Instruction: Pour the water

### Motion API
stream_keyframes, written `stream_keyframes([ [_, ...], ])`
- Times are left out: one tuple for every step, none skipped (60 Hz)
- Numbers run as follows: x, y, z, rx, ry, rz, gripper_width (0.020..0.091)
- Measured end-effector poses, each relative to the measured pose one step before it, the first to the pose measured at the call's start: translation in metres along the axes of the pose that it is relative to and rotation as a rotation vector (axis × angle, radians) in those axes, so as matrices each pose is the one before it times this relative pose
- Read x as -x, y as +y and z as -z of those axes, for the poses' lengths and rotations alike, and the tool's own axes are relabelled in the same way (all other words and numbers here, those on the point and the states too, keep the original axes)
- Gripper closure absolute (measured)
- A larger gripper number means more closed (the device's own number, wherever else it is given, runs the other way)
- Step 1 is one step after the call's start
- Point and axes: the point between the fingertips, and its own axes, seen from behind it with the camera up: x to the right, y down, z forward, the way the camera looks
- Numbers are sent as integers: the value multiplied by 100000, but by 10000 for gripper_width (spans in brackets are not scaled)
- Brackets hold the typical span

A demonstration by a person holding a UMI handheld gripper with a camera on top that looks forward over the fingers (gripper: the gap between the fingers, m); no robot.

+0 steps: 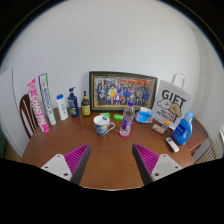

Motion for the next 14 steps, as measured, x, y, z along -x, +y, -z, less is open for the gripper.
stream_keyframes([
  [75,22,95,19,-133,-233,247],
  [1,25,81,121,-81,-113,249],
  [-8,29,49,147,-41,-150,248],
  [-11,33,39,152,5,-269,248],
  [-54,19,4,105,65,-262,247],
  [-91,-1,-72,49,288,-91,251],
  [-124,-26,-6,50,508,102,250],
  [-134,-39,6,66,495,161,251],
  [-140,-44,12,41,420,111,253],
  [-115,-52,18,-55,350,159,249],
  [-97,-77,26,-213,246,228,250],
  [-57,-96,8,-299,149,229,250],
  [-41,-101,51,-340,167,243,249],
  [-38,-107,19,-202,61,2,249],
])
